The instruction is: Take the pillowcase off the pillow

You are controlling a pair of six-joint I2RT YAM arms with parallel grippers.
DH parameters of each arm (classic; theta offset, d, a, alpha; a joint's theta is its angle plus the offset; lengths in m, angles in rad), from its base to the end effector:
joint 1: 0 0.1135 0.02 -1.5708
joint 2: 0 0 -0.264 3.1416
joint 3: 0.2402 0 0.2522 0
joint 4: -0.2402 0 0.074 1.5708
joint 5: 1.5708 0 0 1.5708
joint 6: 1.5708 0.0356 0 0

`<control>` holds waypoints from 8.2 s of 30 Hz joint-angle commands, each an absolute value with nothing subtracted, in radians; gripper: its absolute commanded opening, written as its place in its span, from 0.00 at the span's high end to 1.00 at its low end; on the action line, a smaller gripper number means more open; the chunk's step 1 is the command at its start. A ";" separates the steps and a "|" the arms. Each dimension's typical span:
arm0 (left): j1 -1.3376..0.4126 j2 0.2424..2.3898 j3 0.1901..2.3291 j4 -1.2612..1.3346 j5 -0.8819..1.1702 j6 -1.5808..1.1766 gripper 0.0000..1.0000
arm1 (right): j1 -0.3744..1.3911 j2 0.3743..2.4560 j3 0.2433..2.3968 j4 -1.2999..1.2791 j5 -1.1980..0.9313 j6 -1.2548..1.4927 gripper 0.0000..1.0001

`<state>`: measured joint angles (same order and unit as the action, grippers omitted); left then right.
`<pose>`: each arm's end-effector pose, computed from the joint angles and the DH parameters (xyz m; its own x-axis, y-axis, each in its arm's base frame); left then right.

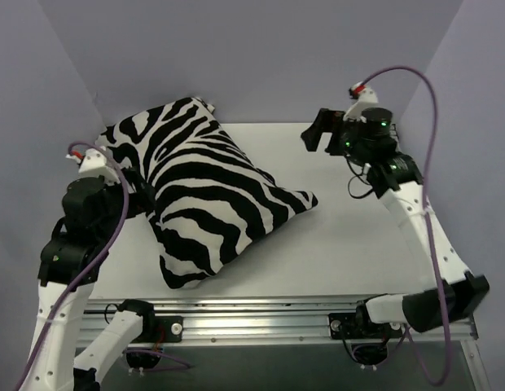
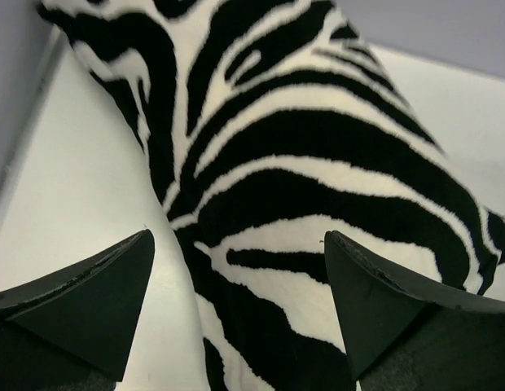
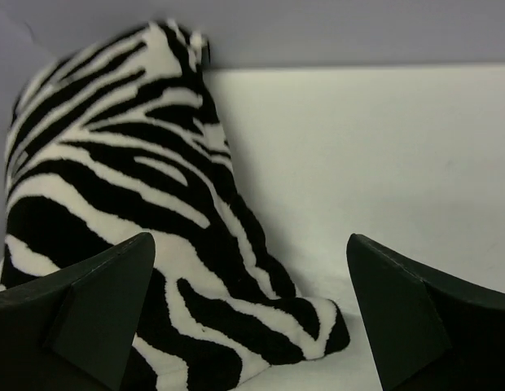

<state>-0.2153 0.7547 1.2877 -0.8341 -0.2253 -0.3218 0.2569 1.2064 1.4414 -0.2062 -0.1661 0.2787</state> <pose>0.1111 -0.0162 0.4383 -0.2748 -0.2555 -0.9269 -0.0918 0.9666 -0.2392 0.2492 0.0716 0.4787 -0.0861 0.2579 -0.9623 -0.4022 0.8747 0.2704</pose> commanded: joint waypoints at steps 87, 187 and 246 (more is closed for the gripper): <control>-0.678 1.752 1.410 -0.273 0.123 -0.796 0.05 | 0.331 1.545 1.744 -0.135 -0.559 0.365 1.00; -0.193 1.439 1.339 -0.400 0.105 -0.592 0.06 | 0.624 1.932 1.716 -0.032 -0.174 0.347 0.09; -0.893 1.506 1.368 -0.498 -0.725 -0.132 0.12 | 0.469 1.178 0.968 -0.045 -0.178 0.537 0.03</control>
<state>-0.9310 1.4902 1.3178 -0.4599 -0.6662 -0.0498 0.4061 1.1721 0.9600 -0.1070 -0.1566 0.5087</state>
